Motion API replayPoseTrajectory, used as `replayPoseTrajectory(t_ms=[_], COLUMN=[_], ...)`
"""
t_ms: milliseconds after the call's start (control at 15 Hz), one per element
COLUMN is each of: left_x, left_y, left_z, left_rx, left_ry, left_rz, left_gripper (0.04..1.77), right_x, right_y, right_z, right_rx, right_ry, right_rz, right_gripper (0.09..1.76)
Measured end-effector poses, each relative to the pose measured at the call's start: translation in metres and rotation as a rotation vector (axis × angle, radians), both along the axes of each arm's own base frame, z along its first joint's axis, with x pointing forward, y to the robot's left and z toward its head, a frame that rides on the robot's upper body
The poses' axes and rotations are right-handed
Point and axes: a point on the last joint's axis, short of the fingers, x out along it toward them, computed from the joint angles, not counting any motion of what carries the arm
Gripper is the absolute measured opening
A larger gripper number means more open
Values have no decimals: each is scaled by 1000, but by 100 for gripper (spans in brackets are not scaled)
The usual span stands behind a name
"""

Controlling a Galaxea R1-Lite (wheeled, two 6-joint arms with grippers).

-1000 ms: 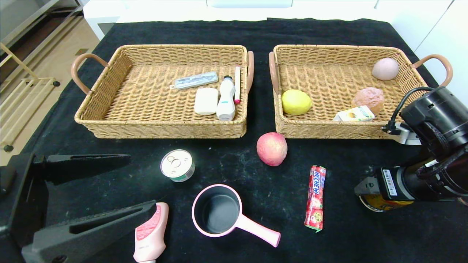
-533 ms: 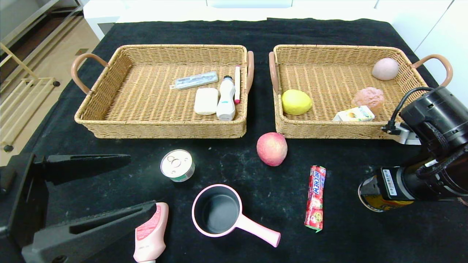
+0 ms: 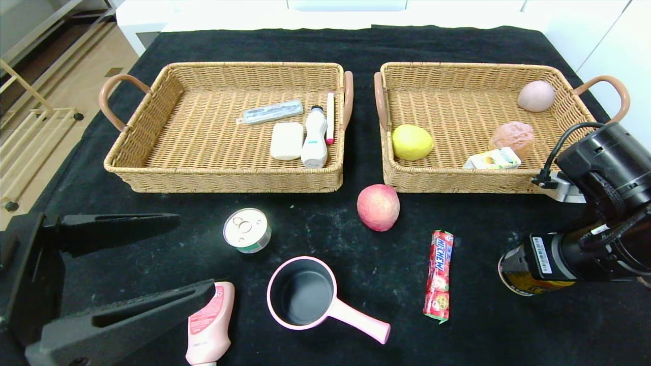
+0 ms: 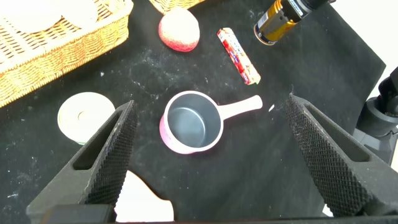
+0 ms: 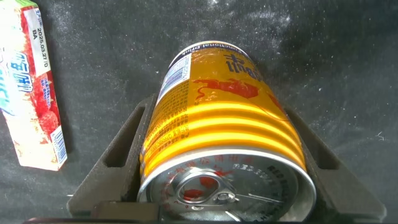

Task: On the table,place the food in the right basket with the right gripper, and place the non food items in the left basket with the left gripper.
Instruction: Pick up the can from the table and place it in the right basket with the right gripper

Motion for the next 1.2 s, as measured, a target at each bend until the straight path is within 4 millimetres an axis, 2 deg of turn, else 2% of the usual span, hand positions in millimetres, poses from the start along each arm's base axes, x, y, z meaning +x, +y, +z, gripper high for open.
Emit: replayPoseTrajectory(t_ms=[400, 600, 1000, 1200], left_x=[0, 0, -1, -1], left_y=[0, 0, 1, 1], left_z=[0, 0, 2, 2], left_rx=[-1, -1, -6, -7], left_ry=[-3, -3, -11, -12], left_rz=[0, 0, 1, 2], left_gripper=[172, 172, 172, 172], right_x=[-3, -9, -21, -19], right_y=[1, 1, -3, -3], right_z=[-1, 6, 40, 69], right_rx=[-1, 2, -12, -9], right_ry=[5, -21, -150, -255], right_rz=[7, 18, 11, 16], right_gripper=[124, 124, 124, 124])
